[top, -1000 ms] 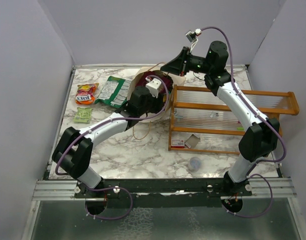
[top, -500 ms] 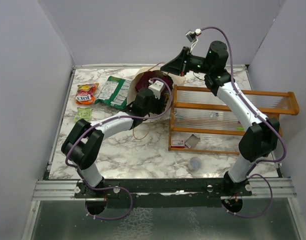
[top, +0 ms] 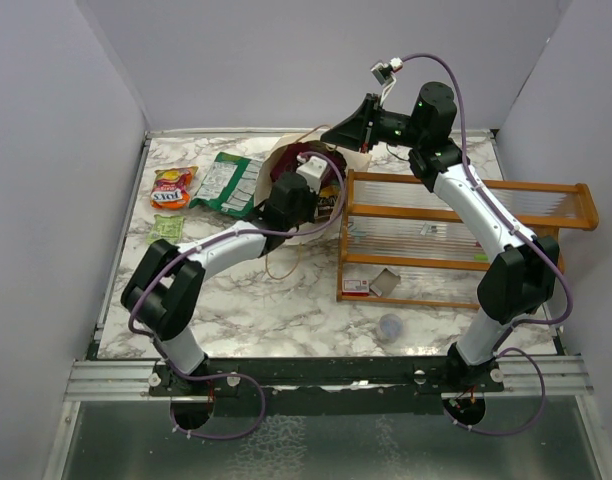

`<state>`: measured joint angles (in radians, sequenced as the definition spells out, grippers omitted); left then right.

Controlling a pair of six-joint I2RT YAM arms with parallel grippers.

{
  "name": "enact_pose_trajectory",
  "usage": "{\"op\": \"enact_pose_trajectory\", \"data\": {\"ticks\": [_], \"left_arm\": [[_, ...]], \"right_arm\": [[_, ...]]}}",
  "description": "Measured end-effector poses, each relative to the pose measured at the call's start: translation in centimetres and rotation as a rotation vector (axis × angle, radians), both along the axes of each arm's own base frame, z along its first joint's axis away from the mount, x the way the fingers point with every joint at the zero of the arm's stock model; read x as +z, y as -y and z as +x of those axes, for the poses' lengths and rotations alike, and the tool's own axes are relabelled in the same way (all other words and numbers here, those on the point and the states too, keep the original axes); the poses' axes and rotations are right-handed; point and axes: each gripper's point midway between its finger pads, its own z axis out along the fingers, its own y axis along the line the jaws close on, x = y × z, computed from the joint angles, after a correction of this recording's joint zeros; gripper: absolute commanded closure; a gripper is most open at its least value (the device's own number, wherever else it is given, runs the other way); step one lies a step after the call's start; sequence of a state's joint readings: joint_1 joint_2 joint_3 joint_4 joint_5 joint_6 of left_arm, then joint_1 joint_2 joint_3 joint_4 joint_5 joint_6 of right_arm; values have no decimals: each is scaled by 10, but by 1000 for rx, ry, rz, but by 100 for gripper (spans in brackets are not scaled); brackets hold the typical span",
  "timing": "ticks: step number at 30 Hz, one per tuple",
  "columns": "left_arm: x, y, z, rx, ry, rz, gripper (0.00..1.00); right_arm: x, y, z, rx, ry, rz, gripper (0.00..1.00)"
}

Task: Take the snacks out of the paper bag
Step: Take out the snack from the paper bag.

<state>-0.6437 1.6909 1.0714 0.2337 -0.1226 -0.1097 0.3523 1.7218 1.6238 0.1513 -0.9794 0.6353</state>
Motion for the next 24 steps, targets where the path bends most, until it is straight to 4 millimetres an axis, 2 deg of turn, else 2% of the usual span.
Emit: {"op": "enact_pose_trajectory", "data": {"ticks": [7, 14, 15, 18, 19, 24], "left_arm": [[45, -7, -11, 7, 44, -56, 100], [91, -29, -42, 17, 65, -108, 99], [94, -32, -47, 18, 67, -113, 93], [102, -45, -64, 20, 73, -125, 65], [102, -47, -67, 22, 73, -127, 60], [92, -46, -69, 27, 43, -147, 51]], "right_arm": [[0, 0, 0, 0, 0, 0, 99], [0, 0, 0, 0, 2, -1, 99], [0, 0, 0, 0, 2, -1, 99], [-1, 0, 0, 0, 1, -2, 99], [-1, 0, 0, 0, 0, -2, 99], [-2, 0, 0, 0, -3, -3, 99]]}}
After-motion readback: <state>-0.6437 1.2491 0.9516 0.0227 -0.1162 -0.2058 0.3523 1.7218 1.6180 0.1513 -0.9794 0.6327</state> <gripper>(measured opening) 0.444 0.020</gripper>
